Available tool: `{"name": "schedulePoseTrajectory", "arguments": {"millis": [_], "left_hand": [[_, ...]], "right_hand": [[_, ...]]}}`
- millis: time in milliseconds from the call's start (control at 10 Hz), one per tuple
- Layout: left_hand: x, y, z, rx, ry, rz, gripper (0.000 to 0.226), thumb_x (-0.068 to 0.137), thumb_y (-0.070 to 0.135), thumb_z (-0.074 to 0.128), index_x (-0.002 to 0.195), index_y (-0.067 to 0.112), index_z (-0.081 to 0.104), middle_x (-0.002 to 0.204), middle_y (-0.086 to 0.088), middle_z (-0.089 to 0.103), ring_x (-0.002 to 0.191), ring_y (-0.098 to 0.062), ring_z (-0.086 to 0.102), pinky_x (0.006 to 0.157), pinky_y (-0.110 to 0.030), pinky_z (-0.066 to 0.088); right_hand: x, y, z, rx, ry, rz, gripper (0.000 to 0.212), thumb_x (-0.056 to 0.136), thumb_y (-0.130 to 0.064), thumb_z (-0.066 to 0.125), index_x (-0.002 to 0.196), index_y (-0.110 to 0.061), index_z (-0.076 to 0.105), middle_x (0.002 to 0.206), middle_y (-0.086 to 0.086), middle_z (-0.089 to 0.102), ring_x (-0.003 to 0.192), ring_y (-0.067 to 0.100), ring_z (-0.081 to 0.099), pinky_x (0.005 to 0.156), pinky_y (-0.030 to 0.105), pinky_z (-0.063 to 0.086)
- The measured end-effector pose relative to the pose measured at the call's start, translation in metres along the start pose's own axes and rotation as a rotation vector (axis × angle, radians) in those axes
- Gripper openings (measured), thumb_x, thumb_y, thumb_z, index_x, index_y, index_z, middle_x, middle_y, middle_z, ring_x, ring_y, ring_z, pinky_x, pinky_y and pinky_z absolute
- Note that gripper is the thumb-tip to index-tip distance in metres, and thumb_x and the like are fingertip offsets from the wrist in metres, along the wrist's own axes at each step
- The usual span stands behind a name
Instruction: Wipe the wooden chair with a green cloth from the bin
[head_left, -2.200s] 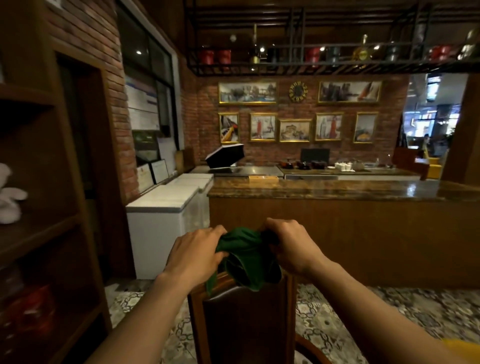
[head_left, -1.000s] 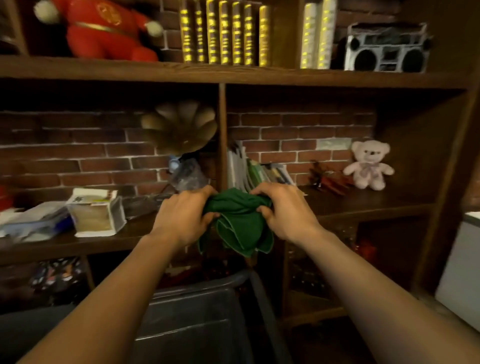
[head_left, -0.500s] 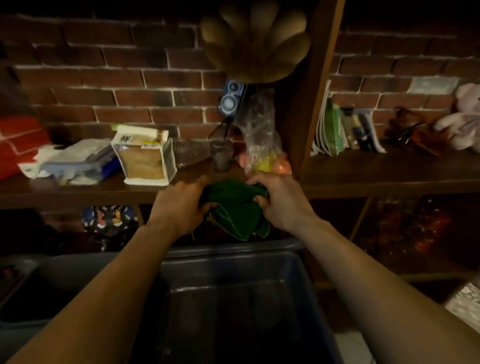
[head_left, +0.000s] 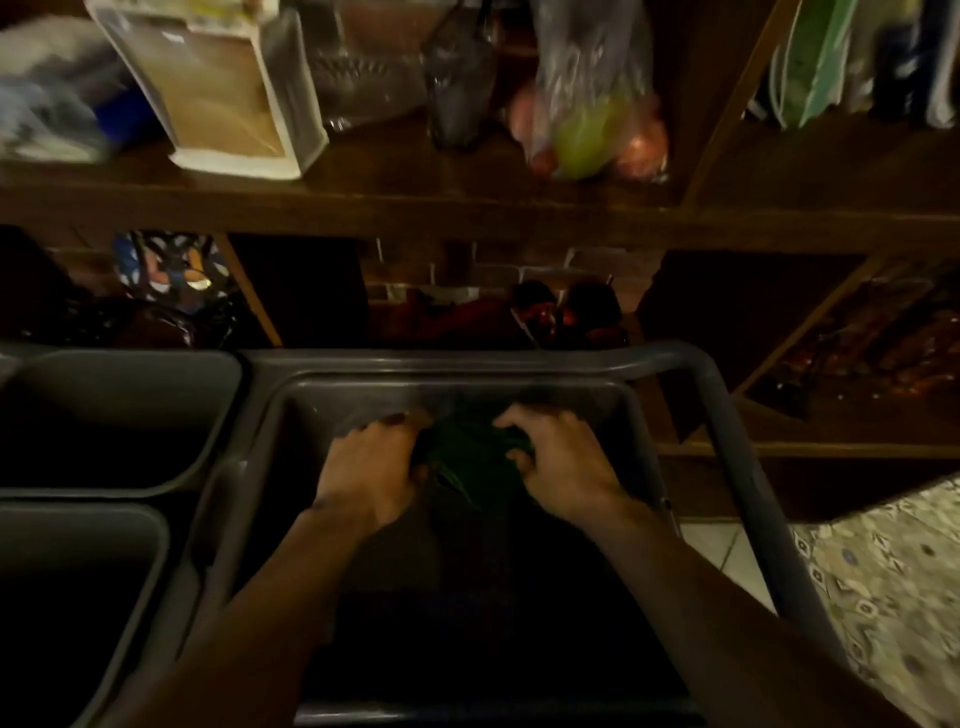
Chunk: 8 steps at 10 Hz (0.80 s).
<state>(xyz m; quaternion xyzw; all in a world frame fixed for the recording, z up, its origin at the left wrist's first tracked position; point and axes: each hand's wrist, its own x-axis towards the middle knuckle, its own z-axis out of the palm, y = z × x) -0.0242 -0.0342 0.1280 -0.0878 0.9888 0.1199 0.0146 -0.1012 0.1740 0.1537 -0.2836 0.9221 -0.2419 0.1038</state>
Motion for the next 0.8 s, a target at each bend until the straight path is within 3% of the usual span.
{"name": "schedulePoseTrajectory", "arguments": {"millis": [200, 300, 400, 500, 600, 800], "left_hand": [[-0.024, -0.003, 0.094, 0.011, -0.245, -0.081, 0.054, 0.088, 0.041, 0.060, 0.136, 0.044, 0.037, 0.123, 0.000, 0.067, 0.106, -0.030, 0.067, 0.084, -0.040, 0.050], [-0.035, -0.006, 0.126, -0.031, -0.315, -0.056, 0.046, 0.091, 0.037, 0.056, 0.133, 0.044, 0.039, 0.120, 0.002, 0.067, 0.101, -0.026, 0.068, 0.073, -0.036, 0.044], [-0.045, -0.008, 0.149, -0.042, -0.358, -0.092, 0.046, 0.094, 0.038, 0.050, 0.138, 0.042, 0.039, 0.138, 0.005, 0.054, 0.107, -0.029, 0.065, 0.075, -0.037, 0.046], [-0.050, -0.010, 0.159, -0.043, -0.414, -0.120, 0.060, 0.092, 0.045, 0.051, 0.148, 0.038, 0.030, 0.150, 0.005, 0.039, 0.112, -0.032, 0.062, 0.081, -0.042, 0.050], [-0.050, -0.011, 0.154, -0.011, -0.410, -0.087, 0.063, 0.092, 0.056, 0.047, 0.149, 0.038, 0.030, 0.148, 0.007, 0.040, 0.114, -0.029, 0.060, 0.083, -0.040, 0.050], [-0.028, -0.010, 0.106, 0.009, -0.341, -0.047, 0.060, 0.092, 0.064, 0.040, 0.146, 0.040, 0.036, 0.146, 0.010, 0.049, 0.127, -0.021, 0.053, 0.094, -0.035, 0.047]], "right_hand": [[-0.027, 0.043, 0.072, -0.025, -0.196, 0.073, 0.034, 0.086, -0.010, 0.064, 0.114, -0.029, 0.062, 0.118, 0.001, 0.070, 0.110, 0.028, 0.066, 0.088, 0.038, 0.053], [-0.039, 0.061, 0.103, -0.056, -0.296, 0.100, 0.043, 0.088, -0.007, 0.060, 0.124, -0.031, 0.061, 0.126, 0.000, 0.064, 0.115, 0.026, 0.063, 0.093, 0.038, 0.052], [-0.051, 0.071, 0.127, -0.143, -0.413, 0.111, 0.059, 0.092, -0.009, 0.053, 0.145, -0.032, 0.046, 0.147, 0.000, 0.048, 0.133, 0.028, 0.046, 0.102, 0.039, 0.048], [-0.058, 0.075, 0.141, -0.155, -0.469, 0.128, 0.070, 0.098, -0.019, 0.050, 0.158, -0.031, 0.018, 0.163, 0.001, 0.028, 0.143, 0.031, 0.033, 0.108, 0.041, 0.043], [-0.054, 0.074, 0.140, -0.149, -0.490, 0.130, 0.068, 0.099, -0.033, 0.051, 0.158, -0.030, 0.018, 0.161, 0.003, 0.032, 0.142, 0.032, 0.036, 0.108, 0.042, 0.044], [-0.032, 0.065, 0.098, -0.134, -0.420, 0.145, 0.054, 0.095, -0.041, 0.057, 0.145, -0.031, 0.041, 0.141, 0.004, 0.051, 0.127, 0.031, 0.052, 0.100, 0.042, 0.048]]}}
